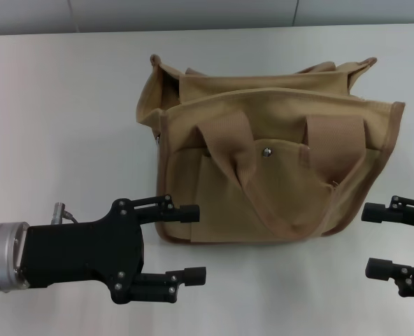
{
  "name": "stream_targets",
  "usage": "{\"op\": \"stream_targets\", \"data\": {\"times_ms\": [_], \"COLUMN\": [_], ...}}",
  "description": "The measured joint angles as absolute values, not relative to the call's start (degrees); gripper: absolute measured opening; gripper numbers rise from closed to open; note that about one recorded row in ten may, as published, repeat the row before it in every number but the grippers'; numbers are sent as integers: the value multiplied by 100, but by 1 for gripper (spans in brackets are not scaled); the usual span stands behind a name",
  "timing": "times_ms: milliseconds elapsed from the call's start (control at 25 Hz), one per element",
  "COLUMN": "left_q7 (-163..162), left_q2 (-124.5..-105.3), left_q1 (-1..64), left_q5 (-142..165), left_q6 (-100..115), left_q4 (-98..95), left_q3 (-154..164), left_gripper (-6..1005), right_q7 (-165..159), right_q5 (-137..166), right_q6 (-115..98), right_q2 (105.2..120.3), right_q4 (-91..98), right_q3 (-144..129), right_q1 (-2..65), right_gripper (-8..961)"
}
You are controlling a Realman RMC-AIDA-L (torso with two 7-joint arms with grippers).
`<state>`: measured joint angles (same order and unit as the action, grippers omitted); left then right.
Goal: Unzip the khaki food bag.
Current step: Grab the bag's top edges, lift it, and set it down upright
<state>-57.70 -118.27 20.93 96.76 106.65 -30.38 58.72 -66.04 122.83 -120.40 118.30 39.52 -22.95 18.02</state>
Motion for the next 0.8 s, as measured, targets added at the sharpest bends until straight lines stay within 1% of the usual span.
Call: {"op": "stream_targets", "data": {"times_ms": [200,440,640,800], "left_q7": [-5746,-5707,-5645,-5404], "left_q2": [-11831,-11839,-11840,-11835], "left_q1": [2081,2089,2098,1957], "left_q5": [9668,9649,9633,9546], "left_q6": [10665,10646,10644,10713], "left_q4": [-3040,-3041,-3041,-3029], "left_q3": [5874,5878,5857,5080], "left_gripper": [776,768,761,756], "right_q7": [-6596,-6561,-6521,-6498], "right_q5": [12266,12248,12238,11902], "right_q6": [-12040,-12040,-12054,-12091], "right_q2": [11834,11882,11893,11895], "right_q4": [3953,3946,3943,3948], "right_q3": [-2296,-2281,-2272,-2022], "right_q1": [1791,1805,1809,1700], "right_gripper": [791,790,790,790]}}
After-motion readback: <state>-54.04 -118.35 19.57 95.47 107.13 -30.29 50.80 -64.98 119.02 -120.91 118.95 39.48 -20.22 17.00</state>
